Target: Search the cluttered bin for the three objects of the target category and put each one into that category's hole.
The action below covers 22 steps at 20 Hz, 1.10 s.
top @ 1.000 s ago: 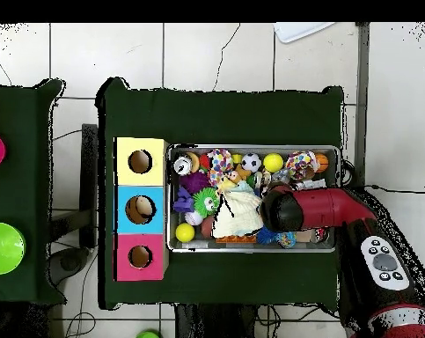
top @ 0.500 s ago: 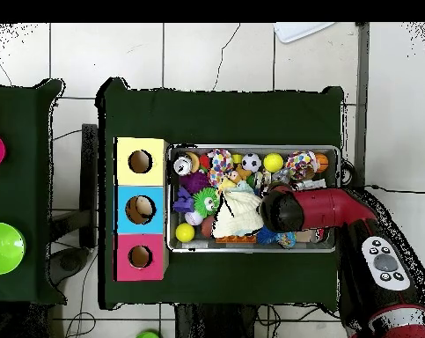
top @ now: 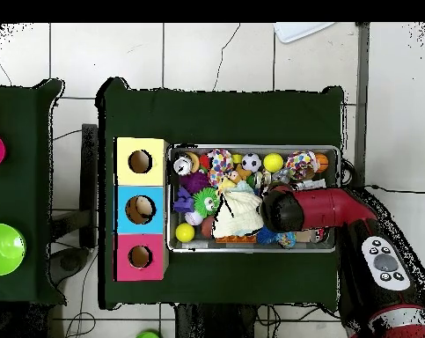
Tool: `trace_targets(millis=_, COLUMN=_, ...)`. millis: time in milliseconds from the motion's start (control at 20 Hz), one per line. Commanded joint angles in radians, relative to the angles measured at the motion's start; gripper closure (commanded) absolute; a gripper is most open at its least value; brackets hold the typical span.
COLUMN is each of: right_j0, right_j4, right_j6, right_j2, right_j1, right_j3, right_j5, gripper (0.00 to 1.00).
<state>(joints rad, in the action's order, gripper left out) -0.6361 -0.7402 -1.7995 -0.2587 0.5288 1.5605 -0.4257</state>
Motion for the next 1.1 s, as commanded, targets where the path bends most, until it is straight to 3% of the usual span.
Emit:
trace_targets(millis=50, right_j0=-0.013, right_j4=-0.058, right_j6=0.171, right_j2=-0.083, right_j1=-0.034, right_j3=-0.022, right_j5=-0.035, gripper=0.00)
trace_targets(millis=1100, right_j0=-0.029, right_j4=-0.108, right_j6=0.207, right_j2=-0.115, right_j1=-0.056, right_j3=-0.059, right_j5=-0.008, gripper=0.00)
